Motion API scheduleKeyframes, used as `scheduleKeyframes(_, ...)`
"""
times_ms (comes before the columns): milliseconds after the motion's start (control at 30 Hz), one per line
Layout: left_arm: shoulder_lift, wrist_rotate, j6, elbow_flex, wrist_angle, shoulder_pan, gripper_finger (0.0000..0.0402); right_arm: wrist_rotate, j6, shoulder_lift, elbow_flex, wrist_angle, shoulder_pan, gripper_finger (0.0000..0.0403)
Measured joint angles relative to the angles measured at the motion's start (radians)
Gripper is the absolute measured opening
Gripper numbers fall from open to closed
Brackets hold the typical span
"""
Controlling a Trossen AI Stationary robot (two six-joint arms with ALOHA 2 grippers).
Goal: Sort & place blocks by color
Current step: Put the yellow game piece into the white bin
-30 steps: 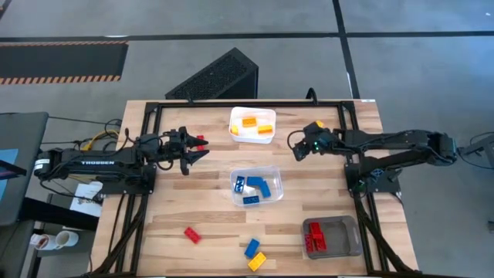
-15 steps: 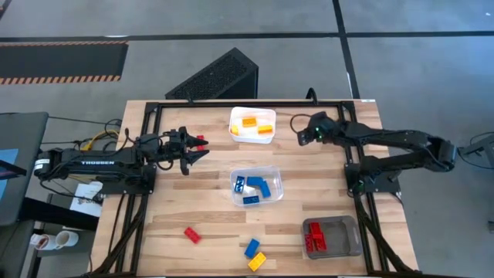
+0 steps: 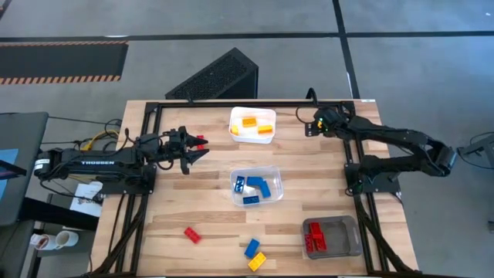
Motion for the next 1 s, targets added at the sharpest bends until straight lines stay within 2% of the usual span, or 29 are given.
scheduleKeyframes(300, 0.0, 0.0, 0.0, 0.0, 0.0, 0.0, 0.0174, -0.038, 0.002, 0.156, 0.0, 0.046, -0.065, 0.038)
scheduleKeyframes(400, 0.0, 0.0, 0.0, 0.0, 0.0, 0.0, 0.0174, -0.043, 0.039, 0.206, 0.0, 0.088, -0.092, 0.0396)
scheduleKeyframes(733, 0.0, 0.0, 0.0, 0.0, 0.0, 0.0, 0.0174, -0.1, 0.091, 0.331, 0.0, 0.19, -0.181, 0.0358)
scheduleKeyframes(1000, 0.0, 0.0, 0.0, 0.0, 0.0, 0.0, 0.0174, -0.112, 0.079, 0.393, 0.004, 0.187, -0.201, 0.0312)
